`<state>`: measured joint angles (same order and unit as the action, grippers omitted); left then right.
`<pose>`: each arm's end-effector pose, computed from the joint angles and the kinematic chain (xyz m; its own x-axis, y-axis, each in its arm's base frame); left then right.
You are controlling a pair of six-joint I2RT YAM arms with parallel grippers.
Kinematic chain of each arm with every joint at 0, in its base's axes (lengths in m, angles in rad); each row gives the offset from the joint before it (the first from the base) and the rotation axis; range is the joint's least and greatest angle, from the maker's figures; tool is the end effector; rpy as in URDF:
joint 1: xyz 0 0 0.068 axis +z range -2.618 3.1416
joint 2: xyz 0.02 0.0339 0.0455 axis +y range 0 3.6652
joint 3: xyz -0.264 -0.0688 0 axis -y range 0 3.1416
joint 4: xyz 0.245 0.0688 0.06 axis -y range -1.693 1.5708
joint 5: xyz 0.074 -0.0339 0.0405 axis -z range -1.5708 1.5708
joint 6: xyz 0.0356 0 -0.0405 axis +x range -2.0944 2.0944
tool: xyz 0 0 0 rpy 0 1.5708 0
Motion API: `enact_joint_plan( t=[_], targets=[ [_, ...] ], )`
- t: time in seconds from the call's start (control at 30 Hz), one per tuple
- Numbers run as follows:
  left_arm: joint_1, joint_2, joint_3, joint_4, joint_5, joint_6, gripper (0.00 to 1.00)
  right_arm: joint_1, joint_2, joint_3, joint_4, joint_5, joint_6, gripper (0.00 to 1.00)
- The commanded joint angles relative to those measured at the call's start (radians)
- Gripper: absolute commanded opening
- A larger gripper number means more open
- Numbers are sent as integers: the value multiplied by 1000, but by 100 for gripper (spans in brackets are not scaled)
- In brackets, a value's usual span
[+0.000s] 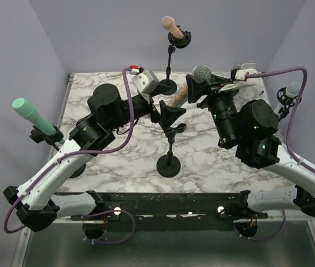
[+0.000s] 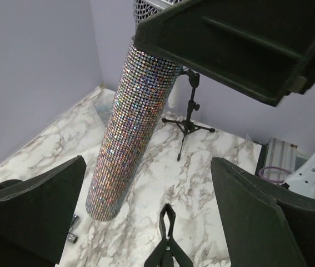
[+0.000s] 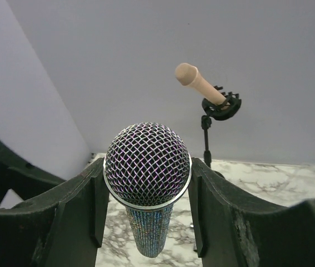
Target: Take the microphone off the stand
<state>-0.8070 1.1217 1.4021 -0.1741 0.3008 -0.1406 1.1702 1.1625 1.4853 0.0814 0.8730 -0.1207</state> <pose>0.1526 -0.1746 0.4882 -0.0526 -0.1386 -0.9889 0.8950 0.4327 -0.1082 0.1100 0.1897 0.5285 0.1904 0.2512 -0.9490 -0.2962 0.9364 0.1885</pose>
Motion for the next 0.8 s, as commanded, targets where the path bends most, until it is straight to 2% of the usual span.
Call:
enact_joint_plan(
  t=[0.0,0.17,0.37,0.43,0.5,0.57,0.6,0.67,0.7,0.77],
  targets=[
    [-3,78,95,-79,-15,85,98,-1,4,46,-47,-124,94,1],
    [-2,92,122,-75,-44,135,94,-3,15,83,-138,-204,182,1],
    [-3,67,100,-72,-37,195,67,-3,-4,58,-146,-283,266,1],
    [-2,44,77,-57,-37,203,56,-1,8,75,-170,-308,278,1],
    [-3,23,57,-48,-45,209,41,-1,13,76,-172,-319,280,1],
    [-2,6,39,-47,-71,212,6,-2,9,73,-179,-316,297,1],
    [-2,-3,30,-45,-89,212,0,-2,0,61,-177,-324,309,1],
    [-3,-20,18,-56,-109,226,0,-2,-26,23,-149,-349,320,1],
    [-2,-28,18,-67,-125,224,0,-2,-37,6,-132,-358,319,16],
    [-3,-48,13,-94,-163,216,0,-2,-54,-14,-111,-342,303,57]
  ],
)
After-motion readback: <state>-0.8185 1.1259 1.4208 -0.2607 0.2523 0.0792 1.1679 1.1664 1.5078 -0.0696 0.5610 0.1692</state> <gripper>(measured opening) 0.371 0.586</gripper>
